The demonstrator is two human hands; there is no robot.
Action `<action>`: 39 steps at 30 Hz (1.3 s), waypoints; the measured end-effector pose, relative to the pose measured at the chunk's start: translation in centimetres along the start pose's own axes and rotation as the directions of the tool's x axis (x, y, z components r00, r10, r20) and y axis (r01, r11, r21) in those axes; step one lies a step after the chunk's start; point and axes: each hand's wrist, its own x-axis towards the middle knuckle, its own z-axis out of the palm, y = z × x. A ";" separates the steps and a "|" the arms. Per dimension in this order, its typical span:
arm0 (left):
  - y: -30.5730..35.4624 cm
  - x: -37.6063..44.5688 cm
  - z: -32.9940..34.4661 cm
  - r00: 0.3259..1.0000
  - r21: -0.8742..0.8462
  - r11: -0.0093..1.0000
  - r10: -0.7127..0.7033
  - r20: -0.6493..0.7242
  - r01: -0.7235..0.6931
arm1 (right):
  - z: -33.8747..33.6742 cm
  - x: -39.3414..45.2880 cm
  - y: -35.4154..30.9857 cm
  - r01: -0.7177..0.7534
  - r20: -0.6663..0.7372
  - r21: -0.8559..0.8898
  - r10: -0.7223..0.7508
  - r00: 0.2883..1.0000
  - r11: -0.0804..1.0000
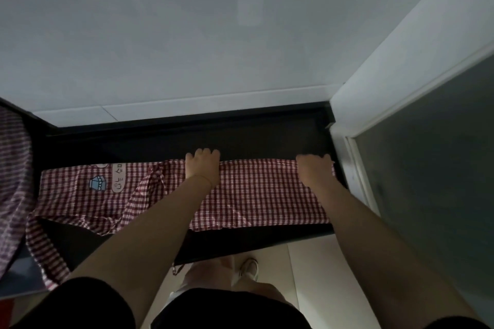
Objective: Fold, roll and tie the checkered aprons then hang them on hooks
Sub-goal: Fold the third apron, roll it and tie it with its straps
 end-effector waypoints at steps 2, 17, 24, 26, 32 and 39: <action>0.2 0.3 -0.8 0.996 0.013 0.997 -0.081 0.035 0.080 | 0.0 -0.2 1.8 -0.045 0.038 -0.026 0.046 0.998 0.999; 4.9 -5.4 5.6 0.994 -0.159 0.984 -0.088 -0.061 0.078 | 8.5 -4.5 -7.3 0.100 -0.299 0.175 -0.044 0.953 0.980; 5.8 -5.7 9.0 0.983 -0.210 0.972 -0.134 -0.126 0.105 | 12.4 -4.2 -0.5 0.094 -0.394 0.263 0.018 0.919 0.960; 6.1 -5.6 9.3 0.976 -0.206 0.971 -0.152 -0.158 0.118 | 12.8 -4.0 0.4 0.117 -0.430 0.286 0.018 0.903 0.951; 6.3 -5.6 9.2 0.978 -0.215 0.972 -0.135 -0.157 0.099 | 13.1 -3.8 0.7 0.133 -0.448 0.304 0.018 0.894 0.943; 5.7 -7.7 6.9 0.994 -0.311 0.949 0.016 -0.108 -0.049 | 11.6 -3.3 3.8 0.117 -0.339 0.216 -0.039 0.940 0.969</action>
